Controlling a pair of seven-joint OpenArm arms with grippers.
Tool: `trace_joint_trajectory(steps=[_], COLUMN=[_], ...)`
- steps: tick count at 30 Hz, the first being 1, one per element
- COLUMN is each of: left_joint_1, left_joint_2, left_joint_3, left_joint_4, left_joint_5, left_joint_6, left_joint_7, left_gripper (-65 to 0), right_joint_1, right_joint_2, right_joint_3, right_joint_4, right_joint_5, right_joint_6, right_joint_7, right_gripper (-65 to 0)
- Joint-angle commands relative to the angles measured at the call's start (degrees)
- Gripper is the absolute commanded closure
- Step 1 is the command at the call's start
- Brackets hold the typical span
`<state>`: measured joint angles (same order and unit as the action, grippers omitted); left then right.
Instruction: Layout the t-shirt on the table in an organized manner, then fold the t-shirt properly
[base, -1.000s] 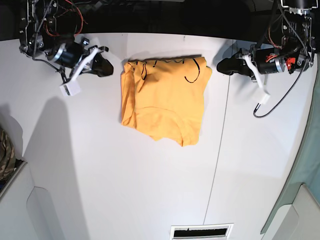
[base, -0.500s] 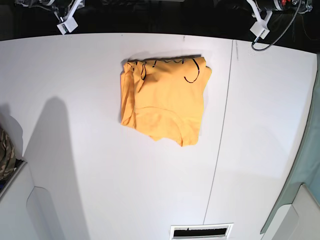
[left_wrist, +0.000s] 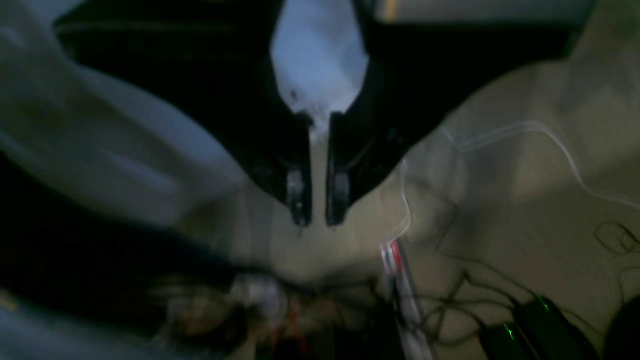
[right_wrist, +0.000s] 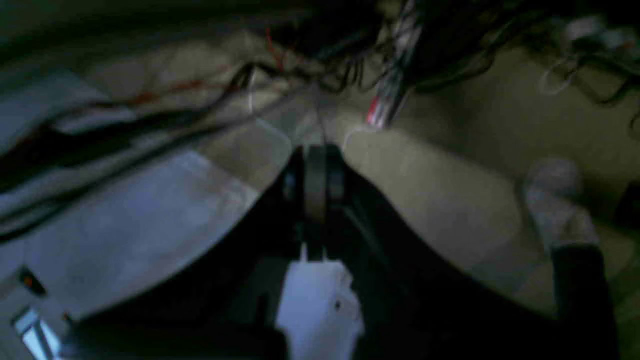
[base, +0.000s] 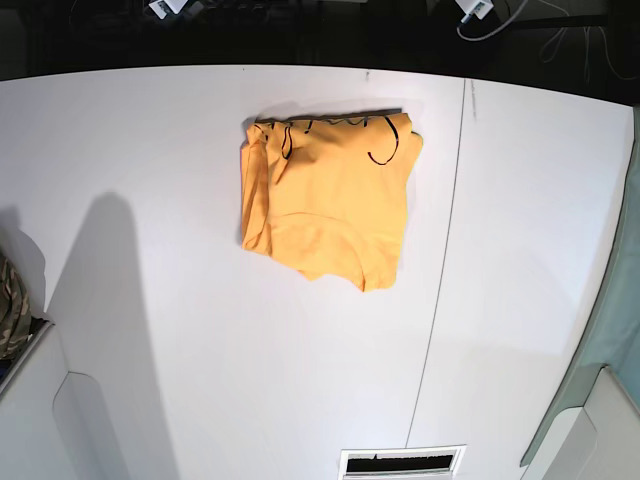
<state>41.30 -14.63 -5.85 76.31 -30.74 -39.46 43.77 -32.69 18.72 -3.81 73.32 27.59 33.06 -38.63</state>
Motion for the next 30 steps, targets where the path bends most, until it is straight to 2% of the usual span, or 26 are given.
trace_joint_trajectory(steps=[1,4,6,9,16,22,27,30], left_joint_1=[0.6,-0.2,-2.2,-6.4,-19.5,-27.4,-28.6,-28.6], left_joint_2=[-0.3,-0.3,-0.3,-0.3,-0.3,-0.6,-1.6,-1.5], left_joint_3=[1.0,4.4,6.4,9.0,17.2,23.0,24.8,24.8], left_joint_4=[-1.4,-7.1,-10.8,-17.6,-36.6,-44.1,-44.1,-44.1], left_joint_5=[0.4,4.8,8.7,10.5,12.8,13.9,14.2,13.7], left_joint_6=[-0.5,-0.5,0.1,6.0,14.7,14.8,14.8,14.8], left_joint_7=[-1.7,-7.1,-7.8,-7.6,-10.0,-10.5,-10.4,-12.2], left_gripper=[-6.5,-6.5,-6.5,-6.5,-6.5,-6.5,-6.5,-6.5], right_joint_1=[0.6,3.3,5.2,8.4,16.0,19.3,20.6,20.6], right_joint_2=[0.5,0.5,0.5,0.5,0.5,0.5,0.5,0.5], right_joint_3=[-0.8,-3.4,-4.9,-6.6,-8.4,-8.3,-8.3,-8.3], right_joint_4=[-1.6,-7.6,-11.1,-15.9,-25.1,-26.8,-26.8,-26.8], right_joint_5=[0.2,-1.0,-2.1,-3.8,-5.3,-5.3,-5.8,-6.2], right_joint_6=[0.3,0.3,0.1,-0.3,-0.3,-0.3,-0.3,-0.3], right_joint_7=[0.3,2.6,4.8,6.8,9.1,9.4,9.3,9.3], right_gripper=[0.0,0.0,0.0,0.0,0.0,0.0,0.0,0.0])
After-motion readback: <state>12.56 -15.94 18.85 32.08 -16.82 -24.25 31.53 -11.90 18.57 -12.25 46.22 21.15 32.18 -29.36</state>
